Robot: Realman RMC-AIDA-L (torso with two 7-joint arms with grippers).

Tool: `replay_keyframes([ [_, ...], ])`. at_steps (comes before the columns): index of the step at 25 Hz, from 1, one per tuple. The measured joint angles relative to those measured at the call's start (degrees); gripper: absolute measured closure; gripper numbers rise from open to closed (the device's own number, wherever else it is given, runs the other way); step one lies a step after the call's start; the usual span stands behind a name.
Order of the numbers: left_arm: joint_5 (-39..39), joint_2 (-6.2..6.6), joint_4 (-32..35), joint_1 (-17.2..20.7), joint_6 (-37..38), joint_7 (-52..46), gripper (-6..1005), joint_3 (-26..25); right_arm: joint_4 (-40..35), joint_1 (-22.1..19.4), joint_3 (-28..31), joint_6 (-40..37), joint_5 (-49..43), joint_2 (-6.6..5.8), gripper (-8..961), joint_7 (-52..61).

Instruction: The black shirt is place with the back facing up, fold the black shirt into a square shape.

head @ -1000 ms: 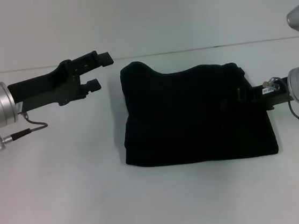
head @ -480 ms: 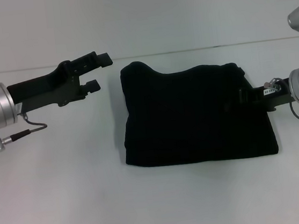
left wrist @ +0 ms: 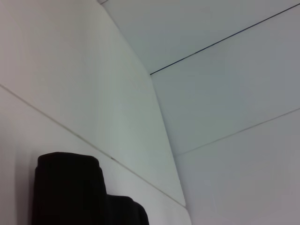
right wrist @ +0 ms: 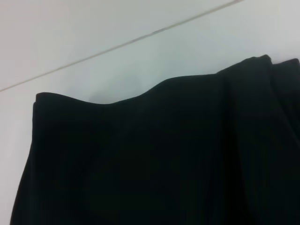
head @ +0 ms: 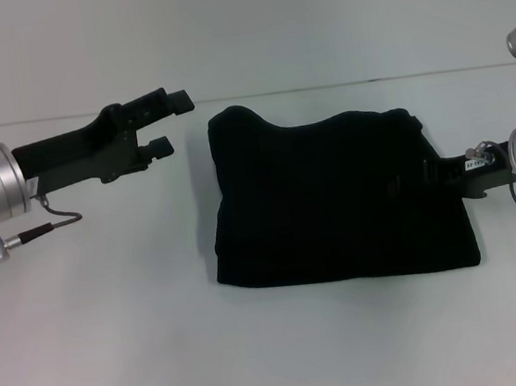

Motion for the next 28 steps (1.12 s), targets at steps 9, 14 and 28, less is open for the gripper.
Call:
replay_keyframes([
  [9, -0.4, 0.0, 0.01, -0.13, -0.01, 0.0, 49, 0.0, 0.42, 0.03, -0.01, 1.6, 0.0, 0.67, 486, -0.4],
  [14, -0.4, 0.0, 0.01, 0.12, -0.06, 0.0, 49, -0.34, 0.48, -0.19, 0.02, 1.59, 0.05, 0.6, 487, -0.15],
  [28, -0.47, 0.18, -1.54, -0.11, -0.9, 0.57, 50, -0.74, -0.46, 0.95, -0.01, 0.97, 0.0, 1.2, 489, -0.69],
])
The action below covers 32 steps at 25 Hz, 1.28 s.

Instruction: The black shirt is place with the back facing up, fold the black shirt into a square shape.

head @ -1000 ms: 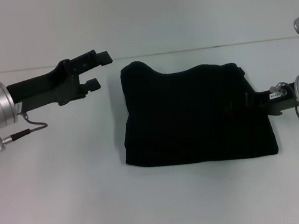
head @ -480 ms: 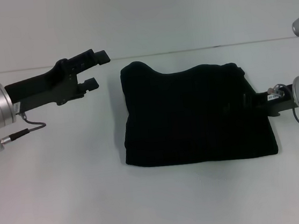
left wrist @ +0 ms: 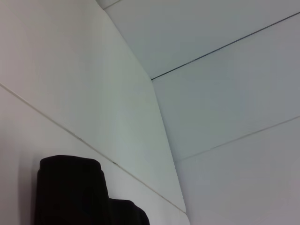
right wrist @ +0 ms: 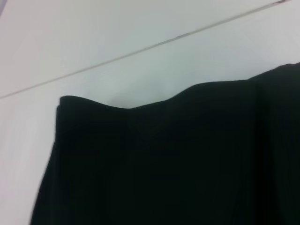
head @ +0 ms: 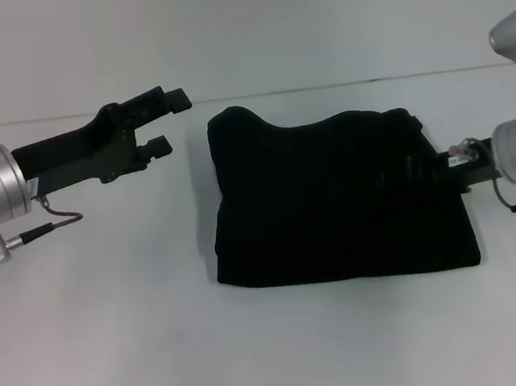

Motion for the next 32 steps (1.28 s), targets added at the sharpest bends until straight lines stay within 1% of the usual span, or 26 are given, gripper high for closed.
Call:
replay_keyframes([
  [6, -0.41, 0.0, -0.02, 0.04, -0.07, 0.09, 50, -0.05, -0.17, -0.8, -0.04, -0.58, -0.74, -0.39, 489, 0.35],
  [10, -0.43, 0.03, -0.03, -0.24, -0.16, 0.11, 50, -0.05, -0.02, -0.81, -0.08, 0.96, -0.75, 0.18, 490, 0.0],
  [12, -0.43, 0.06, -0.03, -0.26, -0.31, 0.12, 50, -0.05, 0.08, -0.59, -0.08, 2.09, -0.56, 0.66, 510, -0.06],
  [16, -0.43, 0.05, -0.04, -0.26, -0.6, 0.13, 49, -0.05, 0.21, 0.04, -0.08, 3.05, -0.47, 1.2, 549, -0.08],
  [20, -0.46, 0.05, -0.05, -0.25, -0.68, 0.13, 49, -0.05, -0.14, 0.14, 0.32, 2.23, -0.29, 1.27, 588, -0.07],
  [23, -0.47, 0.12, -0.05, -0.25, -0.7, 0.13, 49, -0.05, -0.26, 0.04, 0.42, 1.48, -0.18, 1.03, 618, -0.08],
  [32, -0.55, 0.18, -0.03, -0.31, -0.7, 0.13, 50, -0.09, -0.35, -0.32, 0.32, 1.27, -0.17, 0.74, 809, 0.29],
])
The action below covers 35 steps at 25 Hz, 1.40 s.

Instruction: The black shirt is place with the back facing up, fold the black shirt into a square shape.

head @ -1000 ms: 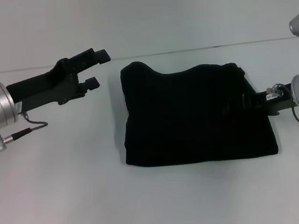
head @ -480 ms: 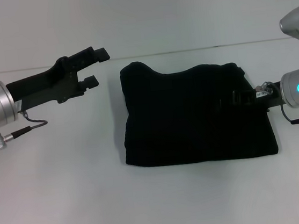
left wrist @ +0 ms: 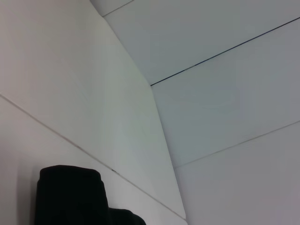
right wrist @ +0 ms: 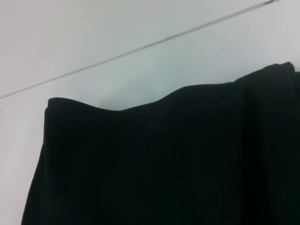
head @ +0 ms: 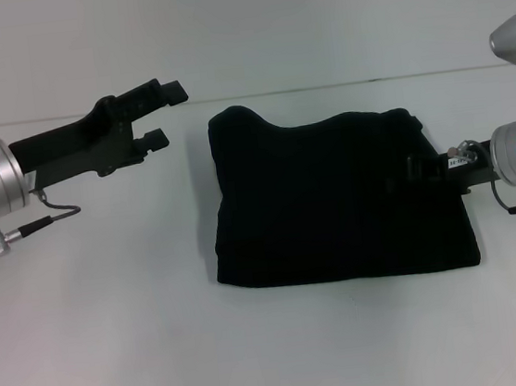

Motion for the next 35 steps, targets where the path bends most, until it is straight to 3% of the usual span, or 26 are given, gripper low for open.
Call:
replay_keyframes([
  [5, -0.01, 0.0, 0.0, -0.03, 0.0, 0.0, 50, -0.73, -1.06, -0.07, 0.13, -1.27, -0.02, -0.51, 883, 0.64],
  [10, -0.08, 0.08, 0.0, -0.04, 0.43, 0.0, 49, -1.19, -7.78, -0.69, -0.21, -6.37, -0.66, -0.64, 903, 4.15],
  [16, -0.8, 0.09, 0.01, 0.2, 0.53, 0.05, 49, -1.3, -17.81, -2.59, -0.41, -10.6, -8.67, 1.23, 898, 10.77],
  [27, -0.83, -0.02, 0.0, 0.49, 0.05, 0.51, 49, -1.47, -12.32, -3.08, -0.42, -5.19, -10.05, 0.86, 885, 10.68],
  [35, -1.08, -0.03, -0.01, 0.16, 0.15, 0.53, 50, -1.46, -22.53, -3.09, -0.41, -14.32, -10.58, 0.61, 875, 13.2],
])
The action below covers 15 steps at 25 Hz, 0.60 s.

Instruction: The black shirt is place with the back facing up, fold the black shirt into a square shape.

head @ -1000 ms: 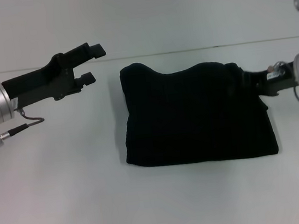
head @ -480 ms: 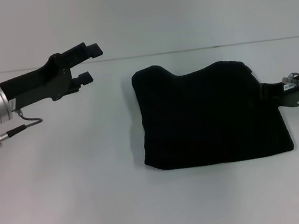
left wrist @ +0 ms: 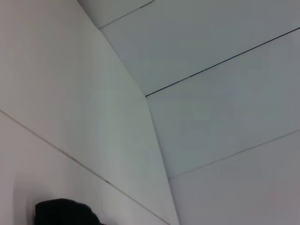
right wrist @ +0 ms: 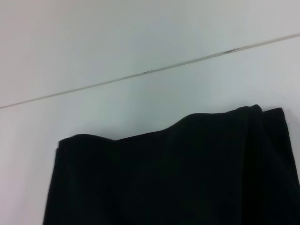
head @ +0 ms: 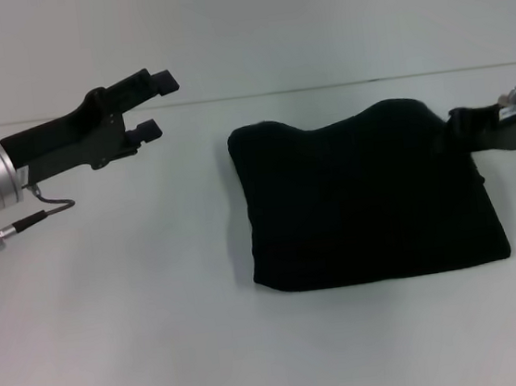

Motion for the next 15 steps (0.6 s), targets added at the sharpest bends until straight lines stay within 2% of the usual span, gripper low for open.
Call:
replay_keyframes([
  [3, -0.3, 0.02, 0.0, 0.0, 0.03, 0.0, 50, 0.0, -1.28, -0.08, 0.04, -1.93, -1.29, -0.49, 871, 0.7],
  [5, -0.37, 0.03, 0.0, 0.11, -0.01, 0.03, 50, 0.0, 0.97, 0.1, 0.01, -1.26, -2.13, -1.07, 869, 0.77],
  [11, -0.37, -0.02, 0.0, 0.31, -0.17, 0.16, 50, 0.0, 10.25, 1.57, -0.11, 6.49, -3.99, -1.68, 862, -0.24],
  [15, -0.37, -0.1, 0.0, 0.4, -0.15, 0.17, 50, 0.0, 11.99, 1.84, -0.18, 8.89, -4.33, -1.85, 857, -0.96],
])
